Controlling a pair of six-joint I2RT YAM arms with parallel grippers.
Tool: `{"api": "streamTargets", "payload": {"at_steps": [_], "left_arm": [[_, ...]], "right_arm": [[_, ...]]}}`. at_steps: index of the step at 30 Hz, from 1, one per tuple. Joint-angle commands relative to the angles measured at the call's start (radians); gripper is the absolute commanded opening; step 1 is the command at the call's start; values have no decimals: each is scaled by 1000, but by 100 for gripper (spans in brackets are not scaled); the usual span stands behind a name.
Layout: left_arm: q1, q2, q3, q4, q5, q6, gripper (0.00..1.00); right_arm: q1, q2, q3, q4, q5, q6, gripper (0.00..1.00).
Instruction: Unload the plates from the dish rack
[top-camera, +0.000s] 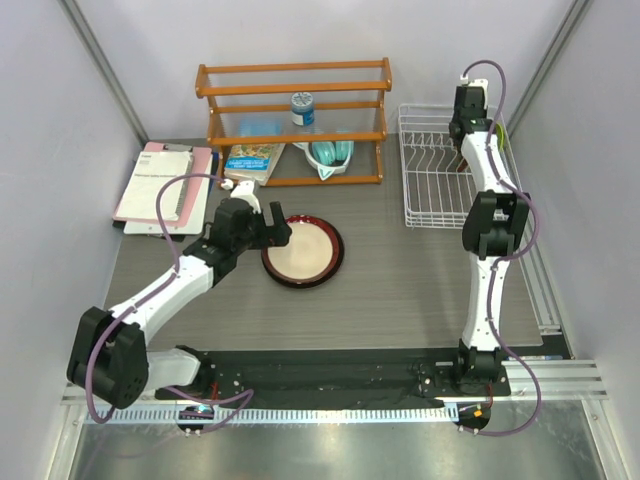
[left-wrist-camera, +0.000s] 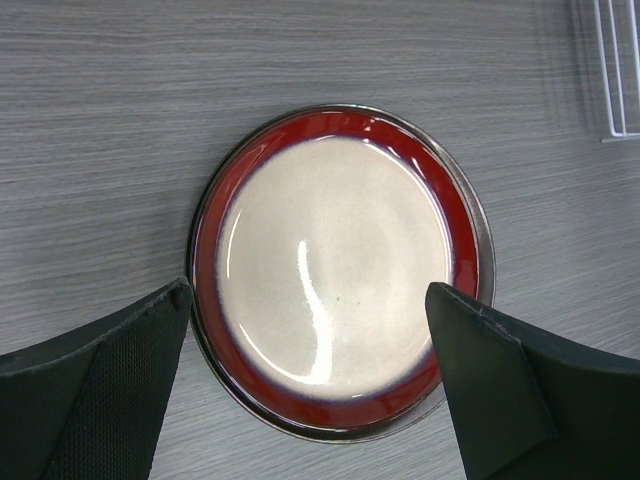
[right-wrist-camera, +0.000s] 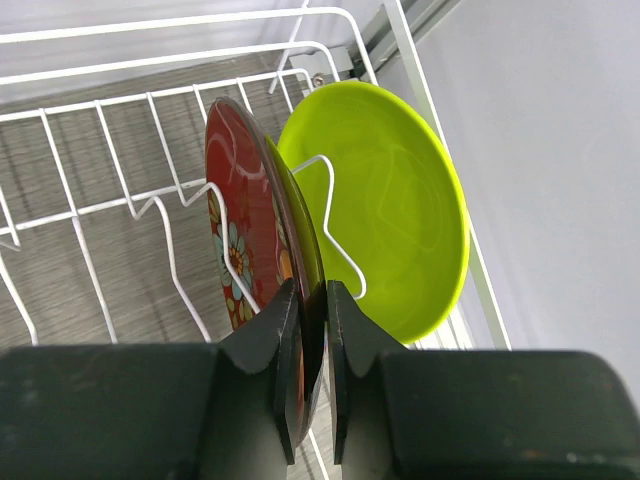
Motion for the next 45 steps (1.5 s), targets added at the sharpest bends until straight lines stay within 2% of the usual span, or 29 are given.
{"api": "streamTargets", "payload": {"at_steps": [1, 6, 15, 19, 24, 29, 30, 31, 36, 38, 43, 45], "left_arm": [[-4, -39, 9, 23, -20, 10, 99], [-4, -33, 10, 22, -12, 7, 99], [-4, -45, 4, 25, 8, -16, 99], [-5, -64, -1, 23, 11, -24, 99], [-4, -85, 9, 14, 5, -50, 99], [-4, -111, 18, 8, 69, -83, 99], [-4, -123, 16, 14, 76, -93, 100], [-4, -130, 13, 17, 88, -97, 100], [-4, -150, -10, 61, 155, -126, 99], [-4, -143, -8, 94, 187, -154, 99], [-4, -117, -16, 172, 256, -203, 99], [-4, -96, -25, 234, 298, -244, 99]], "right_arm": [[26, -130, 0, 84, 125, -35, 1], [33, -225, -143, 205, 149, -55, 1], [73, -323, -151, 193, 169, -53, 1], [79, -409, -197, 152, 146, 20, 1], [131, -604, -289, 60, 16, 117, 1], [208, -814, -509, 50, -122, 242, 1], [210, -852, -548, 54, -200, 262, 1], [213, -926, -621, 64, -230, 287, 1], [225, -1095, -824, 67, -443, 391, 1], [225, -1162, -884, 81, -491, 419, 1], [230, -1276, -1122, 199, -740, 554, 1], [234, -1310, -1191, 233, -780, 592, 1]]}}
